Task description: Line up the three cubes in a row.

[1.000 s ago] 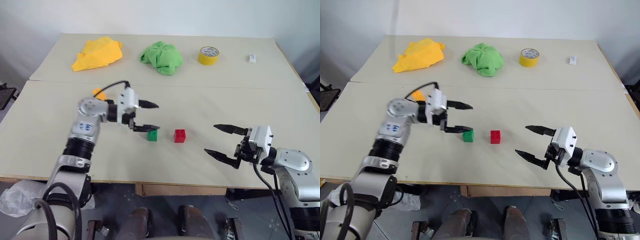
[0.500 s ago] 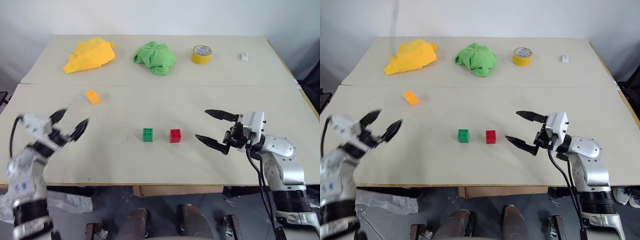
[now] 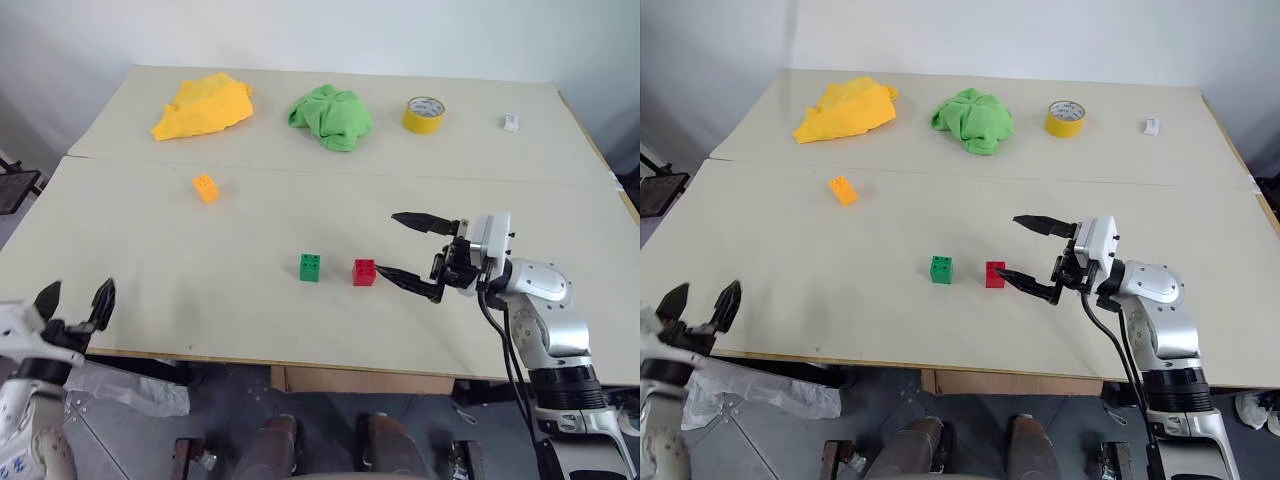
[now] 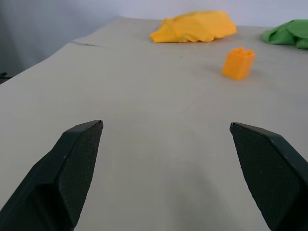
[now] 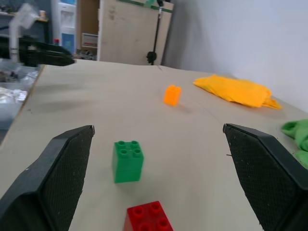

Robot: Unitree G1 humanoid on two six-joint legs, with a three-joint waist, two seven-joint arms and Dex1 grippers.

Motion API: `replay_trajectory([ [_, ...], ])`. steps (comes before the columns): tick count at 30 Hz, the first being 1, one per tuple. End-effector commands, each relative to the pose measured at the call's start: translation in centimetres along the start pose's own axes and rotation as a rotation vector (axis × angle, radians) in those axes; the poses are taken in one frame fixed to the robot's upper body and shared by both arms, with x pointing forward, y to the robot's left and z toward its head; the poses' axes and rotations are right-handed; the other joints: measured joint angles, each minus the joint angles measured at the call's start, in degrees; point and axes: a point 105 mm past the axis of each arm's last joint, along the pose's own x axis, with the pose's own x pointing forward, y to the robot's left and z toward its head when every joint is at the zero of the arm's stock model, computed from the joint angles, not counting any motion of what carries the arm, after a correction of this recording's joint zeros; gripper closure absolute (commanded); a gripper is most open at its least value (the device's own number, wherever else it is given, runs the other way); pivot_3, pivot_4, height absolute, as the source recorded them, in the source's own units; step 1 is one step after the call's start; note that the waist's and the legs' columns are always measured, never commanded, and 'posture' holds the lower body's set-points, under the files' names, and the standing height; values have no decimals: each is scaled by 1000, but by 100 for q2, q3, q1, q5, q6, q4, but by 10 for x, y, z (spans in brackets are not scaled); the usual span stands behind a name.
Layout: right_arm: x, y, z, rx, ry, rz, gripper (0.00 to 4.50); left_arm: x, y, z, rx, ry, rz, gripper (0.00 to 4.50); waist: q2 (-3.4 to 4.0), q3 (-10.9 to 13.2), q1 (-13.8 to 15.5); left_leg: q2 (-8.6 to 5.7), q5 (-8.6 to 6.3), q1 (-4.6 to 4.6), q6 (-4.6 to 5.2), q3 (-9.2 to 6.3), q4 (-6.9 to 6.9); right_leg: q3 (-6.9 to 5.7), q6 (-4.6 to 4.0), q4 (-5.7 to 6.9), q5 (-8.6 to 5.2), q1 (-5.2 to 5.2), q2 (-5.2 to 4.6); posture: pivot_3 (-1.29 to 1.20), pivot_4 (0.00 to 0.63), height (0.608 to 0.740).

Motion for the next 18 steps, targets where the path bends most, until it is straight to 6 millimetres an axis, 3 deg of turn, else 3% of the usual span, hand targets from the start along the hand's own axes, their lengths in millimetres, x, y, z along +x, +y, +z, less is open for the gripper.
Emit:
replay_trajectory([
  [1,0,-3,10,-36,-24,-6,0,30,-18,15,39,3,-88,10,0,0,-21,0,0,0,0,0,0,1,0,0,0,-1,1,0,150,740],
  [7,-1,-4,7,-63,2,-33,0,105,-43,21,80,30,-132,10,0,0,-64,-4,-1,-1,0,9,-11,-16,0,40,0,-20,8,0,150,740],
  [10,-2,-3,7,-75,16,-42,0,144,-40,15,108,108,-115,10,0,0,-37,-6,1,-4,-2,9,-1,-46,0,43,0,-20,23,0,150,740],
  [12,-4,-3,8,-75,21,-53,0,159,-43,10,121,143,-128,10,0,-1,-161,-9,0,-4,-1,12,-1,-46,1,46,0,-23,26,0,150,740],
  [18,-9,1,8,-67,33,-84,0,188,-63,8,140,184,-122,10,-3,1,-153,-20,-1,-9,4,16,-9,-59,3,55,1,-34,14,0,150,740],
])
